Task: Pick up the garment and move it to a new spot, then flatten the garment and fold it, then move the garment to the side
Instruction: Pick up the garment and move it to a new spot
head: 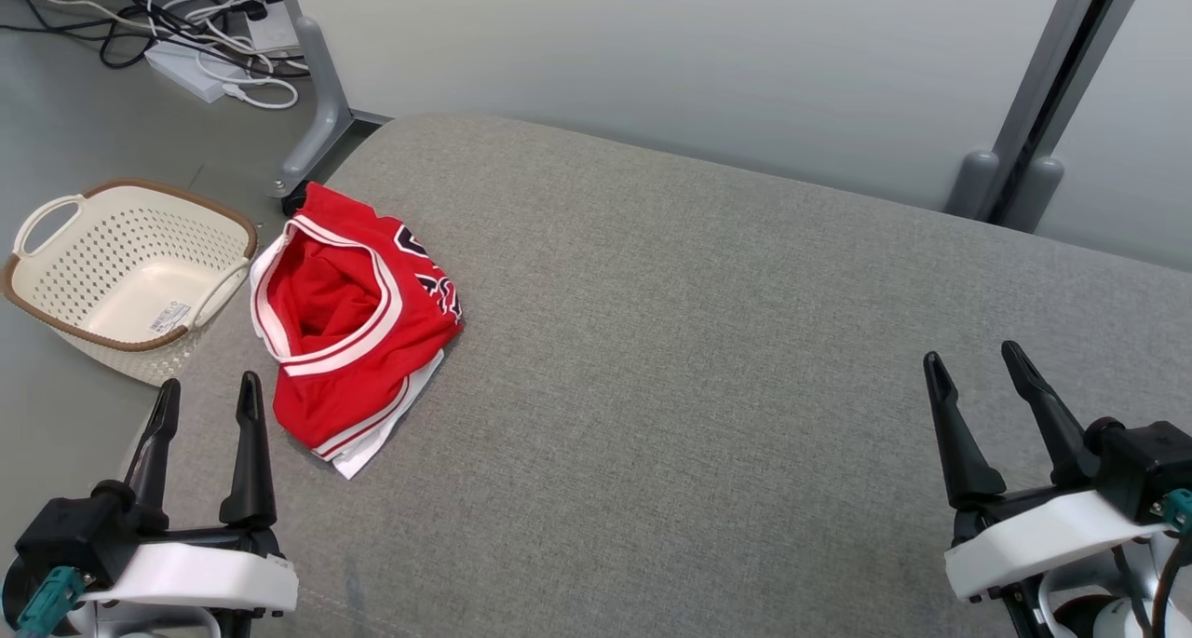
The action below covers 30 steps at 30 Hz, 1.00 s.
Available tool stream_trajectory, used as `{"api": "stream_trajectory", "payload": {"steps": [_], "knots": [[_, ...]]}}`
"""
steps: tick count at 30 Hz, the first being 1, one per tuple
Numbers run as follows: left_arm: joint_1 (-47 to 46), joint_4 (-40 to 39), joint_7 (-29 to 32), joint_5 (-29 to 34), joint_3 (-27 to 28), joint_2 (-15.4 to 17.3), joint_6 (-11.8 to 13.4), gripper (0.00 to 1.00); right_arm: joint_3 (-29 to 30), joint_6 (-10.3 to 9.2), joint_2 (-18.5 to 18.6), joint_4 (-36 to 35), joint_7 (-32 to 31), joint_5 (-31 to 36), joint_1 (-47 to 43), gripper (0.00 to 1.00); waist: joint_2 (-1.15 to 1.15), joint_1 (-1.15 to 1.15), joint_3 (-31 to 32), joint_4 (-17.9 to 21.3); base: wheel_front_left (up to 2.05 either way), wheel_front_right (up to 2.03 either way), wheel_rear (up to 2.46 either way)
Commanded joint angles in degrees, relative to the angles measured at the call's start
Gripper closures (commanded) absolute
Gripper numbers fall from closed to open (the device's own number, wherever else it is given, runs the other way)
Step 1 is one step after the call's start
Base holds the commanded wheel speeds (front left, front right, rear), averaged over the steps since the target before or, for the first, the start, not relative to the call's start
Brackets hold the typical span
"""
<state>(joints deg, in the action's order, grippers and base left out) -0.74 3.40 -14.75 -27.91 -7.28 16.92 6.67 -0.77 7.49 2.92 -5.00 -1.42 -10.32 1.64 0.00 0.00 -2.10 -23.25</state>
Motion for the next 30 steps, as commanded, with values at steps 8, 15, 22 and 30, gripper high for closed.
{"api": "stream_trajectory", "payload": {"steps": [8,15,22,30], "knots": [[-1.4,0.4,-0.4,1.0,0.4,-0.3,-0.5,0.00,-0.1,0.02,0.1,0.7,0.7,-0.1,0.3,0.00,0.00,0.00,-0.5,-0.4,0.00,0.00,0.00],[-1.9,0.6,-0.3,1.2,0.4,-0.4,-0.5,0.00,0.4,0.02,0.1,0.7,0.7,0.0,1.0,0.00,0.00,0.00,-1.1,-0.3,0.00,0.00,0.00],[-5.3,0.1,-0.4,1.5,1.4,-0.4,-0.7,0.00,0.5,0.02,0.2,-0.3,0.1,0.6,2.0,0.00,0.00,0.00,-3.3,0.8,0.00,0.00,0.00],[-17.6,2.2,-0.4,1.8,3.5,0.6,-1.8,0.00,0.3,0.02,1.6,-3.4,-2.0,1.3,5.5,0.00,0.00,0.00,-10.1,4.6,0.00,0.00,0.00]]}}
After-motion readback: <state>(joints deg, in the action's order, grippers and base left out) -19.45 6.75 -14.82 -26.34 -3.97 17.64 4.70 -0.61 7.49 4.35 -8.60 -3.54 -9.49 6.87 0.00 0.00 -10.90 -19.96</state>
